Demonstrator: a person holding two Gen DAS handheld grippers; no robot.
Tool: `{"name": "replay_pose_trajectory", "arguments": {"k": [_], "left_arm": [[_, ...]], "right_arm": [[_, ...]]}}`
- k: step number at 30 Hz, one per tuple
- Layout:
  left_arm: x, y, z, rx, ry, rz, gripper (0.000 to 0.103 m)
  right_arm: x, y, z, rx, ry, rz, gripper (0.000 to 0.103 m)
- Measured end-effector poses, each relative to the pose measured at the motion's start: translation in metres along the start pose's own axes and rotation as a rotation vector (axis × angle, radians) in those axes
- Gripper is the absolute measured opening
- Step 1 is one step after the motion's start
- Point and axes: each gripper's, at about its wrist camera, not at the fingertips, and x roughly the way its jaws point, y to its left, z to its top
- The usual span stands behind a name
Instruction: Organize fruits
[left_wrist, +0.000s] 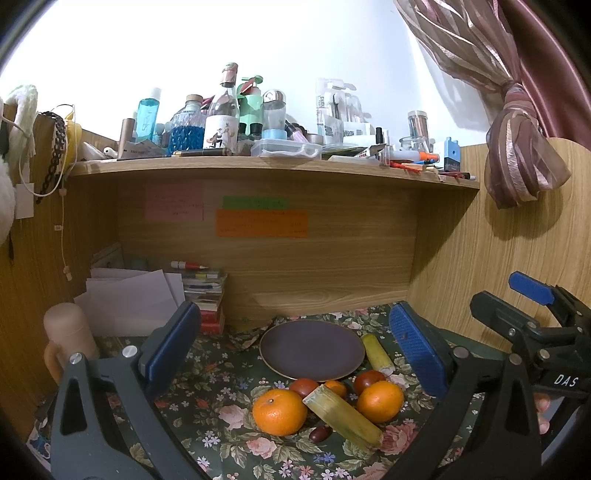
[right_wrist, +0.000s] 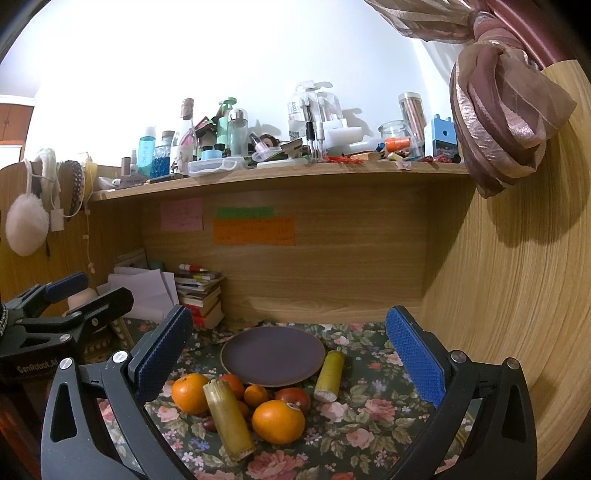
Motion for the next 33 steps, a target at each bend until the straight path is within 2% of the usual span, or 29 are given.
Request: {"name": "replay_pose_trajectory", "arguments": {"k": [33], "left_arm": [[-0.0032,0.0007,0.0019,-0.014,-0.001,-0.007,0.103]], "right_arm": [[-0.0024,0.0101,-0.0001,-0.003,0.002,0.007,0.103]]}}
